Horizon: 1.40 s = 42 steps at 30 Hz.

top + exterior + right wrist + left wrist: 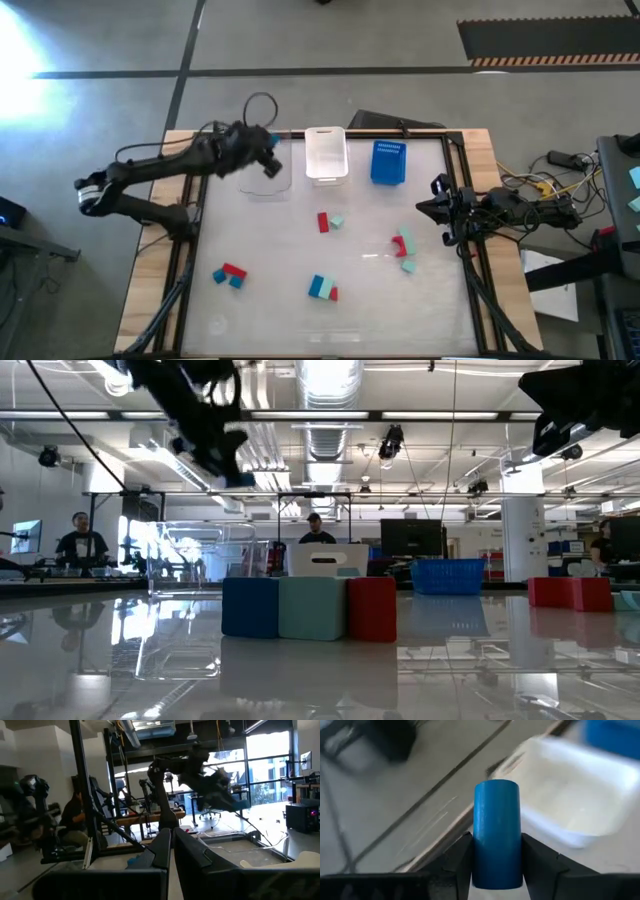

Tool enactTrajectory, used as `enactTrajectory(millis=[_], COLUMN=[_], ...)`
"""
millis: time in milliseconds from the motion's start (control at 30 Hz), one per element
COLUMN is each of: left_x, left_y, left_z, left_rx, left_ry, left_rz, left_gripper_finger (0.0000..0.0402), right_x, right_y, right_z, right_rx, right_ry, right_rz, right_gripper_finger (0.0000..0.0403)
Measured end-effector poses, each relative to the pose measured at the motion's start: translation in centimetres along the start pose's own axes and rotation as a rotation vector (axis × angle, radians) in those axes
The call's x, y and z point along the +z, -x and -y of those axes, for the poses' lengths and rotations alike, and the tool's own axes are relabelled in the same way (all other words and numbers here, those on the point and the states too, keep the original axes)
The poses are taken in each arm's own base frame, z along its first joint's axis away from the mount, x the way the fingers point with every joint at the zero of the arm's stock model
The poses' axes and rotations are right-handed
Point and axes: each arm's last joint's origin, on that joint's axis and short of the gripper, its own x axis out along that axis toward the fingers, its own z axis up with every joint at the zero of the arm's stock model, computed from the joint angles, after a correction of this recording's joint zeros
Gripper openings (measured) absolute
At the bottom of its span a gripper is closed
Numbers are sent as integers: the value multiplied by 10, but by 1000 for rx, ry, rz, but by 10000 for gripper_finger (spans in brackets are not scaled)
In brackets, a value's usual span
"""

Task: Sort & place blocks by color
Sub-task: Put the blue block into the transparent bin, then put the top light blue block into the blue bin

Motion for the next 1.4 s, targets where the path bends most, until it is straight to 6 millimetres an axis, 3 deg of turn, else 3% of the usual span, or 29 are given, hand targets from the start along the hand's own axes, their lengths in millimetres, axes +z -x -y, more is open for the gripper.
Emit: enactTrajectory(millis=[133,300,500,667,900,1100,1233,1400], left_x=[-12,-25,-38,-44,-43,-37,-25,-7], left_y=[-37,-73,-98,-106,-106,-102,-81,-26], left_z=[-19,-24,-15,-12,-12,-9,-1,18], left_rx=[25,65,61,60,57,37,3,-98], left_ry=[40,29,-23,-37,-47,-59,-77,-111], left_rz=[-133,-256,-353,-385,-385,-370,-310,-134], left_gripper_finger=[120,121,121,130,177,189,189,189], right_x=[0,0,0,0,0,0,0,0], right_y=[0,0,0,0,0,0,0,0], right_z=[0,0,0,0,0,0,0,0], right_rx=[0,0,0,0,0,0,0,0], right_ry=[0,1,2,2,2,2,4,6], right_rz=[1,3,3,3,3,3,3,3], right_gripper_finger=[13,13,13,13,13,13,13,13])
